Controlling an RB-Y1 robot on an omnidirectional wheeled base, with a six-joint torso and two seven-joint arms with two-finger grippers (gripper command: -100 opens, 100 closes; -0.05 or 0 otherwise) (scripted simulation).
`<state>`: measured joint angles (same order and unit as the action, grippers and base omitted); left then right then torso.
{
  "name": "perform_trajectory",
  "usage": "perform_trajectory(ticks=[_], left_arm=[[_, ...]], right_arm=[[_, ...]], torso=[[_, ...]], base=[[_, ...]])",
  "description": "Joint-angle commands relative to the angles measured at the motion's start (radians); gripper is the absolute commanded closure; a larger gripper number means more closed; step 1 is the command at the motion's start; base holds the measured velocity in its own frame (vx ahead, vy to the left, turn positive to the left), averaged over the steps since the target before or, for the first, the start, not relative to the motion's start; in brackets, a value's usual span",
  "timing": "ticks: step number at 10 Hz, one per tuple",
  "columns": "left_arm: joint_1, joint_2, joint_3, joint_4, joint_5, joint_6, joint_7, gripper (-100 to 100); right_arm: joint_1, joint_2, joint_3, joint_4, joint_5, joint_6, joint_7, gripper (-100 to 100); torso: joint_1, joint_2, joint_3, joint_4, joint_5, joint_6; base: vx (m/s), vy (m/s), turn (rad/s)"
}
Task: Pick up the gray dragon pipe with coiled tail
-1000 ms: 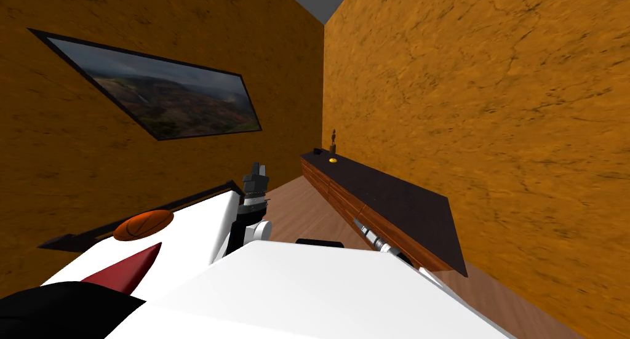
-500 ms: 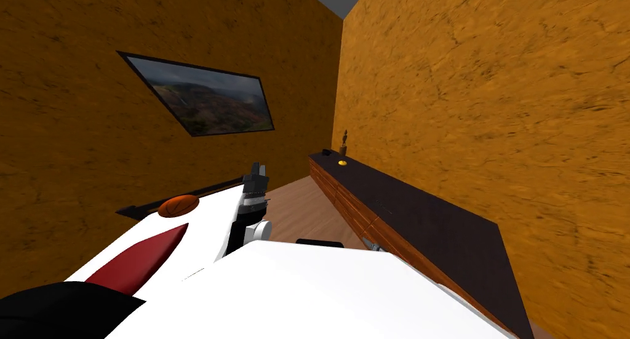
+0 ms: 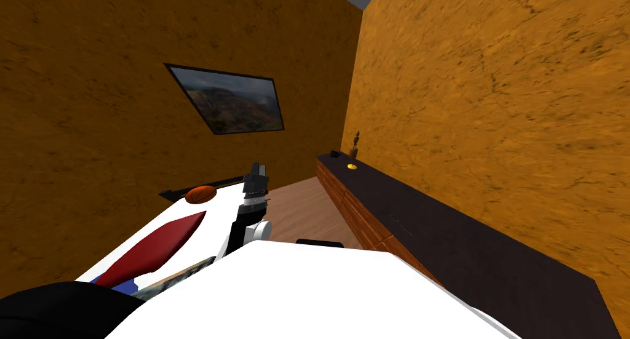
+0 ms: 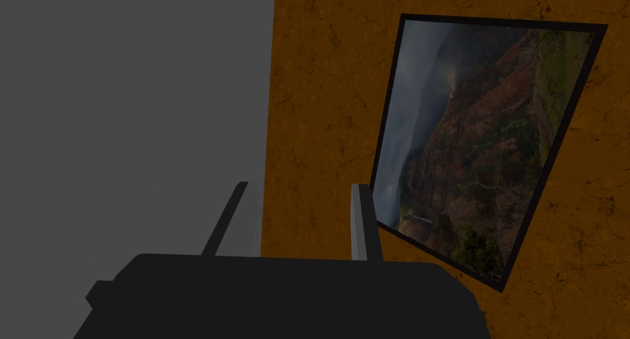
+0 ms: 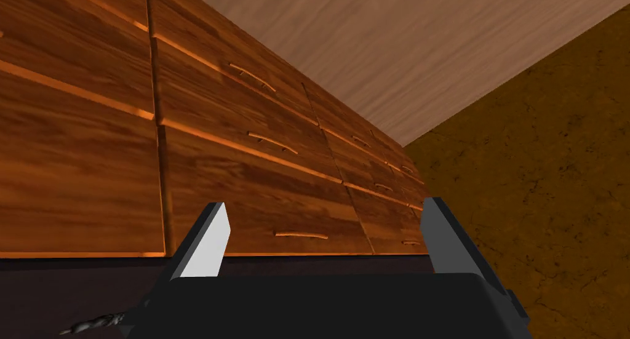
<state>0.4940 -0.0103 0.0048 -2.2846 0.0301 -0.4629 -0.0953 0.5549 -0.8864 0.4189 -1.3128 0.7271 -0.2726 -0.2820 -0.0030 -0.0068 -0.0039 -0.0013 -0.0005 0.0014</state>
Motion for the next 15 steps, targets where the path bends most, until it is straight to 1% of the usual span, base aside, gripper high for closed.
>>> perform_trajectory(ticks=[1,2,3,4,6,8,9,11,12,14,15], left_arm=[[0.000,0.000,0.000,0.000,0.000,0.000,0.000,0],[0.000,0.000,0.000,0.000,0.000,0.000,0.000,0],[0.000,0.000,0.000,0.000,0.000,0.000,0.000,0],[0.000,0.000,0.000,0.000,0.000,0.000,0.000,0],[0.000,0.000,0.000,0.000,0.000,0.000,0.000,0],[0.000,0.000,0.000,0.000,0.000,0.000,0.000,0],[0.000,0.000,0.000,0.000,0.000,0.000,0.000,0],[0.000,0.000,0.000,0.000,0.000,0.000,0.000,0],[0.000,0.000,0.000,0.000,0.000,0.000,0.000,0],[0.000,0.000,0.000,0.000,0.000,0.000,0.000,0],[0.000,0.000,0.000,0.000,0.000,0.000,0.000,0]], right_arm=[[0.005,-0.032,0.014,0.050,0.042,0.003,0.005,-100],[0.005,-0.032,0.014,0.065,0.042,0.003,0.005,-100],[0.010,-0.067,0.032,0.103,0.075,0.017,0.002,-100],[0.010,-0.067,0.032,0.103,0.075,0.017,0.002,-100],[0.020,-0.129,0.067,0.168,0.137,0.041,-0.003,-100],[0.028,-0.176,0.101,0.220,0.189,0.061,-0.005,-100],[0.028,-0.176,0.101,0.220,0.189,0.061,-0.005,-100],[0.034,-0.207,0.133,0.257,0.232,0.077,-0.006,-100],[0.035,-0.215,0.149,0.271,0.249,0.083,-0.006,-100],[0.037,-0.216,0.179,0.291,0.277,0.091,-0.004,-100],[0.037,-0.204,0.205,0.301,0.297,0.095,-0.003,-100]], torso=[[0.000,0.000,0.000,0.000,0.000,0.000],[0.000,0.001,0.001,0.000,0.000,-0.001],[0.000,0.002,0.001,0.000,0.000,0.000],[0.000,0.002,0.001,0.001,0.000,-0.001],[-0.001,0.000,0.000,0.000,0.000,-0.001],[-0.003,-0.004,-0.002,-0.001,-0.001,-0.001],[-0.003,-0.005,-0.003,-0.001,-0.001,-0.001],[0.000,-0.001,0.000,0.000,0.000,0.000],[-0.001,-0.001,0.000,0.000,0.000,-0.001],[-0.002,-0.003,-0.002,0.000,-0.001,0.000],[-0.002,-0.003,-0.001,0.000,-0.001,0.000]], base=[[0.083,-0.035,0.258],[0.066,-0.040,0.132],[0.077,-0.034,0.270],[0.079,-0.038,0.120],[0.126,-0.065,0.289],[0.169,-0.095,0.316],[0.107,-0.075,0.116],[0.088,-0.069,0.211],[0.122,-0.096,0.272],[0.126,-0.102,0.160],[0.142,-0.144,0.272]])
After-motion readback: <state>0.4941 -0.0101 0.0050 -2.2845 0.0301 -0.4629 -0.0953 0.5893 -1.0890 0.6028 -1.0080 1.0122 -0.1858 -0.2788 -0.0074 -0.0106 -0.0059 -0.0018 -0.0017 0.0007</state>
